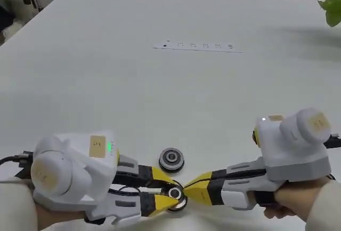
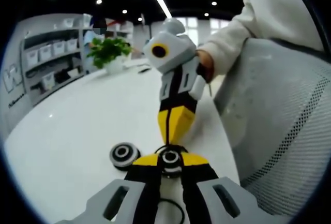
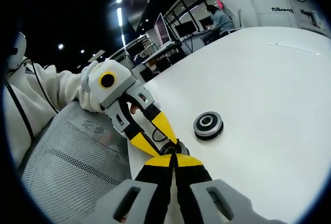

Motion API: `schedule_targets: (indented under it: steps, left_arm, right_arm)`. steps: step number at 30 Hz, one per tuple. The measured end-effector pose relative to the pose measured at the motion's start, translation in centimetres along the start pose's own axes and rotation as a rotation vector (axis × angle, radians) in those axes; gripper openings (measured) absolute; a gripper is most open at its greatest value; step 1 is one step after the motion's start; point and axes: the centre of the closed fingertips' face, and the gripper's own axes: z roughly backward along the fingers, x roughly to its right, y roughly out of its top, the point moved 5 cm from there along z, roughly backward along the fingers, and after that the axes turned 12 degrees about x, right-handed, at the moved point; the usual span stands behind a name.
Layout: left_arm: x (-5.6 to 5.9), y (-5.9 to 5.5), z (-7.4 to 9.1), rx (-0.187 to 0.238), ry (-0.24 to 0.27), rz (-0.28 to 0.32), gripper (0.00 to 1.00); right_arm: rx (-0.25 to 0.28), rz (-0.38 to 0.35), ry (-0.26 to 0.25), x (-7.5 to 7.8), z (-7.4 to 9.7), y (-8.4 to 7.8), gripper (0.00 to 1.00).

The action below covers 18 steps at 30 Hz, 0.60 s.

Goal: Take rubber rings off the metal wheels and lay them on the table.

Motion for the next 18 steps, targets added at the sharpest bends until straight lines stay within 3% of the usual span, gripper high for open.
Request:
schedule_targets:
  steps: [7,12,18]
  left_arm:
    - [-0.3,0.7,0.9,0.017,0.016,0.001,0.25]
    - [-0.8,1.9,1.7,0.04,0.036,-0.003,0.35]
    - [-0.6,2.9,2.6,0.064,0.034,-0.002,0.45]
  right_arm:
    - [-0.004,-0.002,-0.005,0.0,0.1,0.0,0.0]
    - [-0.005,0.001,-0.004,-0.1,0.2,0.2,0.0]
    - [-0.004,-0.001,-0.002,-0.3,0.3,0.4,0.0]
